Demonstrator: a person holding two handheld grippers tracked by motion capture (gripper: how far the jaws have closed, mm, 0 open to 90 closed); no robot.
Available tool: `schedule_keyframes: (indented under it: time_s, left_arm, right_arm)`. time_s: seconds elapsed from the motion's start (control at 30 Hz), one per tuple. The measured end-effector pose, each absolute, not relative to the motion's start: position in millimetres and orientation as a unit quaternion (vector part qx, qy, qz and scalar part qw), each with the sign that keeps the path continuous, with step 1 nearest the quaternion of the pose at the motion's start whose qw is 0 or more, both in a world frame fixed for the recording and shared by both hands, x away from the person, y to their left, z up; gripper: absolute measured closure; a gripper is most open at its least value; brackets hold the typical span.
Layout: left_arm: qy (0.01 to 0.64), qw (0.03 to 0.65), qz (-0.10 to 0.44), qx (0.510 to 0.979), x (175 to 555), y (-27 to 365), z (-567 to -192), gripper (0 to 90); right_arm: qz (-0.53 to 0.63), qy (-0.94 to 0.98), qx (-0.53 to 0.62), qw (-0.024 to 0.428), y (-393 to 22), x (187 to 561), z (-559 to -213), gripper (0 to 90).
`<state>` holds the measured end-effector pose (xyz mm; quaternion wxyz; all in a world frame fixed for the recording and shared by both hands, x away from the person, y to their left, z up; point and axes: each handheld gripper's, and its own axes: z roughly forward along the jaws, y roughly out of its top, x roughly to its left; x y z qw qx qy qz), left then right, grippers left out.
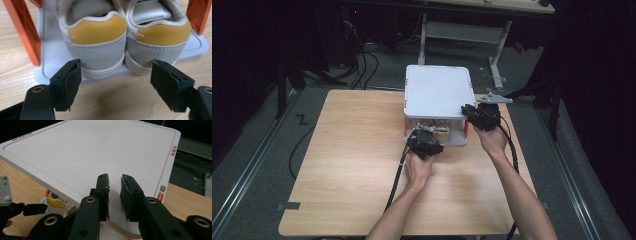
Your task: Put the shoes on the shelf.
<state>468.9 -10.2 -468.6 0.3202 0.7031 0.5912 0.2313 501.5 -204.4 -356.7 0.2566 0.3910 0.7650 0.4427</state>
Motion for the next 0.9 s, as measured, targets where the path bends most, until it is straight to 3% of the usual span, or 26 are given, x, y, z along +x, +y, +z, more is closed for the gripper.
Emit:
schedule_keyframes:
  time_s: [0.43,0.9]
  left_arm:
    - [0.612,0.341,0.229,0.675,490,-16,-474,25.9]
    - [0.595,0.35,0.213,0.692,484,0,-467,23.9]
  right_arm:
    - [0.444,0.765,0.389,0.257,-205,502,-357,76.3]
    - [0.444,0.764,0.395,0.253,-204,502,-356,76.3]
